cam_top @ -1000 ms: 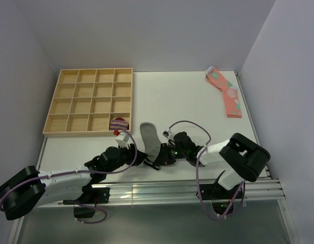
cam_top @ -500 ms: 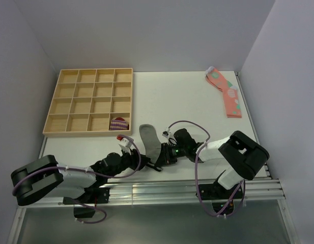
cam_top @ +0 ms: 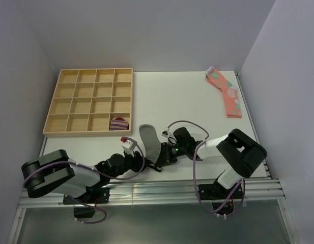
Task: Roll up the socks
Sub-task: Roll the sock at the center of the board.
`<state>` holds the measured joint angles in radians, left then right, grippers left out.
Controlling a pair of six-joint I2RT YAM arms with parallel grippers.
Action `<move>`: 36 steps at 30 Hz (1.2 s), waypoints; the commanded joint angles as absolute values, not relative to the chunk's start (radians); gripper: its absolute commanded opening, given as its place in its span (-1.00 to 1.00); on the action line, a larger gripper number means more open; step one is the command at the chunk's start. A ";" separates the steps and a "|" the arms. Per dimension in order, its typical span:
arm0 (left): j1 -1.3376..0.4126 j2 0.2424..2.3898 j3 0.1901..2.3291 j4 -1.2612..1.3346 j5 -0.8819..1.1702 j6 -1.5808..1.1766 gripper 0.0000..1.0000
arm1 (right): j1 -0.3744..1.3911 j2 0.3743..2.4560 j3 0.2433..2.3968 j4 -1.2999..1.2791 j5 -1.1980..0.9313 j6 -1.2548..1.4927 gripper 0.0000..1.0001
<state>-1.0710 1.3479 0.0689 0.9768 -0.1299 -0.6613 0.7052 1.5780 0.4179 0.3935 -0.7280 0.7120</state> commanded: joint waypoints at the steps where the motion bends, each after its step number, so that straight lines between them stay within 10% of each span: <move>1: -1.083 1.364 0.118 0.960 -0.187 -0.643 -0.17 | 0.696 1.594 0.426 0.249 -0.701 0.664 -0.47; 24: -1.152 1.508 0.210 0.749 -0.334 -0.710 -0.99 | 0.601 1.559 0.437 0.261 -0.798 0.730 -0.49; 32: -1.187 1.496 0.212 0.742 -0.348 -0.707 -0.92 | 0.583 1.618 0.468 0.240 -0.808 0.788 -0.52; 36: -1.196 1.412 0.167 0.797 -0.373 -0.706 -0.39 | 0.571 1.678 0.483 0.213 -0.831 0.781 -0.54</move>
<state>-1.1767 1.4666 0.2062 0.8227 -0.3550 -0.7151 0.5831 1.6314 0.4625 0.2680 -0.8444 0.7864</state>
